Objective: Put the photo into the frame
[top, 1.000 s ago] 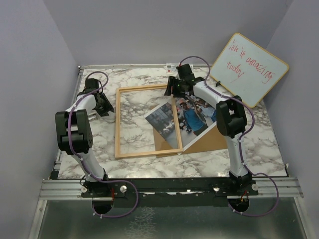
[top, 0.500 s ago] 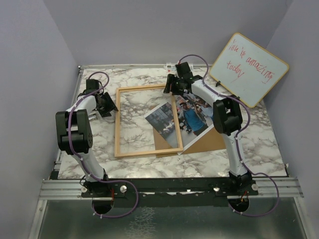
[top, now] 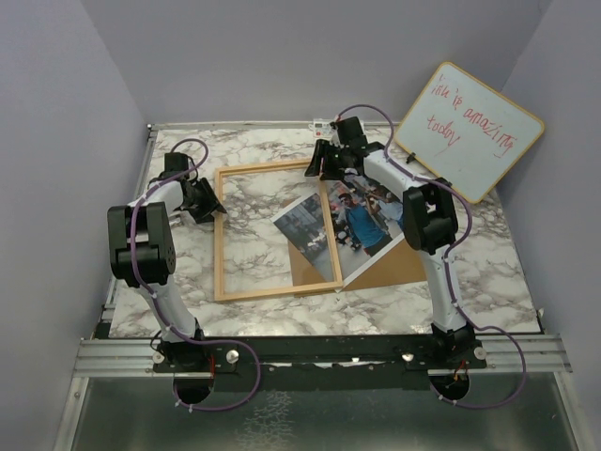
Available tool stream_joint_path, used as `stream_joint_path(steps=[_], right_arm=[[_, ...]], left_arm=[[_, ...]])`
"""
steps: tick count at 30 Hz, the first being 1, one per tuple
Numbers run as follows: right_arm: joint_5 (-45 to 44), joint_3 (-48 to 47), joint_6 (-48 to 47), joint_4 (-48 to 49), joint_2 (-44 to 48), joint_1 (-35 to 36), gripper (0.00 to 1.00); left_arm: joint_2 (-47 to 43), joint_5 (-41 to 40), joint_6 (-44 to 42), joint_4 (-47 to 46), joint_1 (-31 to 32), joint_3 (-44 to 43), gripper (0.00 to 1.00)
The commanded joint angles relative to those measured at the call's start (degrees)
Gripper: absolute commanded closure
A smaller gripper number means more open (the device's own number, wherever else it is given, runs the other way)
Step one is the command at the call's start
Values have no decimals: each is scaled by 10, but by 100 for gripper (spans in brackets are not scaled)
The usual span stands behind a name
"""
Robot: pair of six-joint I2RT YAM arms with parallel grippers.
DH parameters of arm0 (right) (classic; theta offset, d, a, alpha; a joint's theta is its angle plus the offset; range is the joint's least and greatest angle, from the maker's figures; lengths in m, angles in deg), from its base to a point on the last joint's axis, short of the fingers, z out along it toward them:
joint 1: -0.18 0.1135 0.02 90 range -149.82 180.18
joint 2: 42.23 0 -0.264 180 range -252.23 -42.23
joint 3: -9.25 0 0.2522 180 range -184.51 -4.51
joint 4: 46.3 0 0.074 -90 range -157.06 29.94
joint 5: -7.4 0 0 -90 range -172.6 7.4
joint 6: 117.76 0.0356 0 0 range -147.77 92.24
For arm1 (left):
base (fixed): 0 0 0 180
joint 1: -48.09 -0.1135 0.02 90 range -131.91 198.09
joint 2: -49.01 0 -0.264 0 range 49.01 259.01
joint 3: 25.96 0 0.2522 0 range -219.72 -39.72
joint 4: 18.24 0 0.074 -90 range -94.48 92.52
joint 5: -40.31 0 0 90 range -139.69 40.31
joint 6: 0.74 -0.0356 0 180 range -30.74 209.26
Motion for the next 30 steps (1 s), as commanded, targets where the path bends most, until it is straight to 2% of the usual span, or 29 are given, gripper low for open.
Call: stream_joint_path(steps=[1,9,14,19,24,30], right_arm=[[89,26,6,1,-24,6,41],[155,28,4,14,-34,6,41],[232,51,15,60,-29,6,41],[252,62,26,90,-19,6,41],[215,68,32,88,-9,3,41],[59,70,26,36,16,2,41]], left_arm=[[12,29,-5,-11,6,1,55],[21,42,-8,-16,13,-3,55],[22,43,-9,-18,16,-3,55],[21,40,-8,-19,16,-4,54],[16,25,-5,-18,16,-3,54],[-5,-20,0,-16,16,-4,51]])
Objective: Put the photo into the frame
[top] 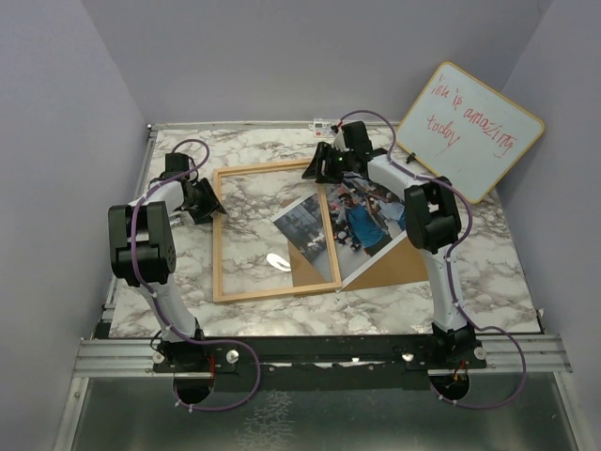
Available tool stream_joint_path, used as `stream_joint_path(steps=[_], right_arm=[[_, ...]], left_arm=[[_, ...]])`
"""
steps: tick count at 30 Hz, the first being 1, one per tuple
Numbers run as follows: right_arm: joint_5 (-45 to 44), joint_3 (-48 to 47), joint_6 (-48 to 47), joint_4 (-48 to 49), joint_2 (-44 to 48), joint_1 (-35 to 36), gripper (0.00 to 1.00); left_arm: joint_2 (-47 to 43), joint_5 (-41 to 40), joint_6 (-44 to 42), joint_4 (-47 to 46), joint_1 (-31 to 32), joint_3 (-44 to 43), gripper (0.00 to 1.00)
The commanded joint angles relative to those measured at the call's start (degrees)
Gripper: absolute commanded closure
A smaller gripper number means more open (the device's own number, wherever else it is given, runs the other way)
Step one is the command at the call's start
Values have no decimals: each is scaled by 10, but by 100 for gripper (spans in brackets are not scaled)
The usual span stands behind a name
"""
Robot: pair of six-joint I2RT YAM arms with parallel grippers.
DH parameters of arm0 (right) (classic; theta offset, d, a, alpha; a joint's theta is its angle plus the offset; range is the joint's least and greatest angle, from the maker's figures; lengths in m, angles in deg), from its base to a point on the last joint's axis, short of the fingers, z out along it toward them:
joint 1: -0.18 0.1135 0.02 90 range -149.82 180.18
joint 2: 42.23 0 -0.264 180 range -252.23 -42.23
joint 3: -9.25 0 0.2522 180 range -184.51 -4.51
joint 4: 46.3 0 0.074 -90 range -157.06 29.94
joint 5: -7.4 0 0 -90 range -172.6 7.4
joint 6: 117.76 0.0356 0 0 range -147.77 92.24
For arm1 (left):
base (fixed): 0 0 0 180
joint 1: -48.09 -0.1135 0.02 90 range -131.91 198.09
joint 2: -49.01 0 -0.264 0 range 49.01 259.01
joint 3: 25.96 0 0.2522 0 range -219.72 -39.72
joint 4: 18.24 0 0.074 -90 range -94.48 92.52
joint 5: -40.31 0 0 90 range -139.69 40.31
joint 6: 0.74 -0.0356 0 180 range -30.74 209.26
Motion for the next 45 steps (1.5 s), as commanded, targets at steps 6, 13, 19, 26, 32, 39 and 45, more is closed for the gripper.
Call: stream_joint_path(steps=[6,13,19,26,32,39,45], right_arm=[[-105,5,-3,-79,19,21,41],[-99,11,3,-79,11,21,42],[-105,12,0,-86,13,21,41],[-112,15,-10,-92,37,21,39],[-129,2,-21,-115,42,21,39],[-155,-8,-31,-139,54,22,39],[-37,-4,-16,-101,48,21,39]], left_arm=[[-53,-73,17,-9,15,-7,41],[-106,-103,18,-38,15,11,23],[-95,-89,19,-60,14,24,13],[-70,-76,31,-77,14,10,1],[-54,-67,49,-92,15,-2,1],[-53,-75,59,-99,14,-13,1],[-42,-58,63,-100,15,-11,1]])
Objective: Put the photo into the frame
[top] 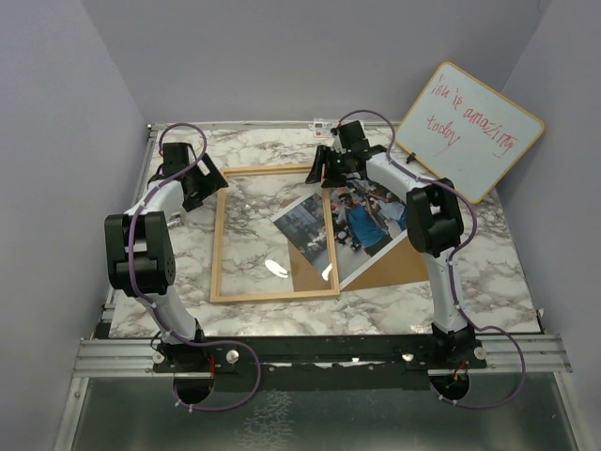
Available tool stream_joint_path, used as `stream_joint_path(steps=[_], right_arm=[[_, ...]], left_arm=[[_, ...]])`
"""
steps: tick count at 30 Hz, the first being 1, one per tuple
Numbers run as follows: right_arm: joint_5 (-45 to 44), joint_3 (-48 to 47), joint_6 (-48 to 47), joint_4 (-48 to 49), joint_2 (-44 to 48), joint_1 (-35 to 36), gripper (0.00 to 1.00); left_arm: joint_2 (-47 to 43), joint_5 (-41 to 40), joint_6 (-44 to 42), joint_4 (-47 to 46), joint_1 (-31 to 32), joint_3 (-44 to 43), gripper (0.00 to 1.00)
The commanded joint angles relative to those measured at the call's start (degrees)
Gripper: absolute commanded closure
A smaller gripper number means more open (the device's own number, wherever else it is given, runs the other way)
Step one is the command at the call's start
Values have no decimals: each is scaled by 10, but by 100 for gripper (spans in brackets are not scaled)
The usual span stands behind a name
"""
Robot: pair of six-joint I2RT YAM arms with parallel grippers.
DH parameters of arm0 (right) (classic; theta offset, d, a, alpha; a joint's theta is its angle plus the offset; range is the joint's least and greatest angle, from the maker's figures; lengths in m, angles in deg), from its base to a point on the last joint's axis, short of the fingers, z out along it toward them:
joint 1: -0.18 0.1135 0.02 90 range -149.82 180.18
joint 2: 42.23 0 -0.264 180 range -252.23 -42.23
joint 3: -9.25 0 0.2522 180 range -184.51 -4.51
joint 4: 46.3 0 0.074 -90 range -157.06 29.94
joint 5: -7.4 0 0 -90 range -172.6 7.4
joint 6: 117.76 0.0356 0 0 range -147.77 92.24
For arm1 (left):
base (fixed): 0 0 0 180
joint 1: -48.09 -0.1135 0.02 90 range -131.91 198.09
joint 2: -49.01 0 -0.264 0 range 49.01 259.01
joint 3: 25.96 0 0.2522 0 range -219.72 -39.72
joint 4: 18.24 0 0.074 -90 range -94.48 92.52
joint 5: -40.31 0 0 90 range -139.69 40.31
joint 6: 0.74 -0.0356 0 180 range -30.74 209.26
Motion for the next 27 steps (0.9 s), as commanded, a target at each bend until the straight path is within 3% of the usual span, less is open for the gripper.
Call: stream_joint_path(steps=[1,10,19,27], right_arm=[[97,0,12,6,11,1,39],[261,73,113,168,33,-5,35],[333,134,180,308,58,-8,31],[334,172,156,296,58,-8,29]], left_arm=[[16,24,9,-10,0,-9,1],[39,42,16,-7,0,10,2],[46,53,11,-7,0,11,2],[45,53,14,-12,0,16,2]])
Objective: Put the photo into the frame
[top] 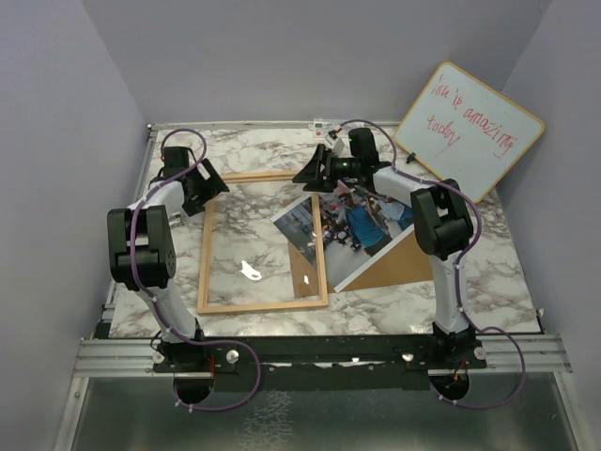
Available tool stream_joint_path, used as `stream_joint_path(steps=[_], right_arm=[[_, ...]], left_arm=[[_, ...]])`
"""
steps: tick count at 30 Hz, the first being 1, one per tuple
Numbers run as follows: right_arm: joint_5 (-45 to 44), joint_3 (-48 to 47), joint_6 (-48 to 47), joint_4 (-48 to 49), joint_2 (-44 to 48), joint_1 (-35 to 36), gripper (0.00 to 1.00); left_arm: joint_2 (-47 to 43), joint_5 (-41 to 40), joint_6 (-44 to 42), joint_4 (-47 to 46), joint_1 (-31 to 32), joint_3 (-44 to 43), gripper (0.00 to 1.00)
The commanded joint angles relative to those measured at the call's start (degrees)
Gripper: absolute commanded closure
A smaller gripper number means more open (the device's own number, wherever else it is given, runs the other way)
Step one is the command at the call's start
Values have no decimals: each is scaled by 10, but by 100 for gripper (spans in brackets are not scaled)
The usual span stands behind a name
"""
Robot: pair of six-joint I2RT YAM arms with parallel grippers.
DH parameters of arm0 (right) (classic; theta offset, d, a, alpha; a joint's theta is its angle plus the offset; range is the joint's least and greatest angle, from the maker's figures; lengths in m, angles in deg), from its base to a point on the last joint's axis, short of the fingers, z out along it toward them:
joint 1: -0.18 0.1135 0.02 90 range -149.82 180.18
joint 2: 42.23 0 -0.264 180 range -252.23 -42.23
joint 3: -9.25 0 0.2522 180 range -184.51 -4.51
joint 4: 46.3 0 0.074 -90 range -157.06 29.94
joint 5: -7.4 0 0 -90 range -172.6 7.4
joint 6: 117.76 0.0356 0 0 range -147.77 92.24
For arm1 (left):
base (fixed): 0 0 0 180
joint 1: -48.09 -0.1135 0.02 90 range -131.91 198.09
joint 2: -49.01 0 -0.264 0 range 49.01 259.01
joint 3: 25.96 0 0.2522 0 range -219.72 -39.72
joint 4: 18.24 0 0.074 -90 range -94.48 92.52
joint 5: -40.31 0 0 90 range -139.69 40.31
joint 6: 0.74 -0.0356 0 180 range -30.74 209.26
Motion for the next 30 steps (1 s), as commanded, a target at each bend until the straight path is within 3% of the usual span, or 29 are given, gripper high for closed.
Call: stream_joint_path(steps=[1,13,17,19,23,26,30], right_arm=[[15,22,-22,-10,14,6,29],[-178,-14,-163,-204,16,7,28],[-227,-3,-162,-200,35,7,34],[-258,11,-159,-185,54,6,44],[-299,40,-160,-140,95,6,54],[-310,39,-166,-131,101,6,55],[-252,0,-180,-145,74,7,50]], left_arm=[[13,29,5,-4,5,12,2],[12,28,5,-4,5,10,2],[10,24,4,-3,5,6,2],[10,20,3,-1,5,2,2],[9,15,-1,2,5,-5,2],[8,10,-4,5,5,-10,2],[5,5,-9,7,5,-17,3]])
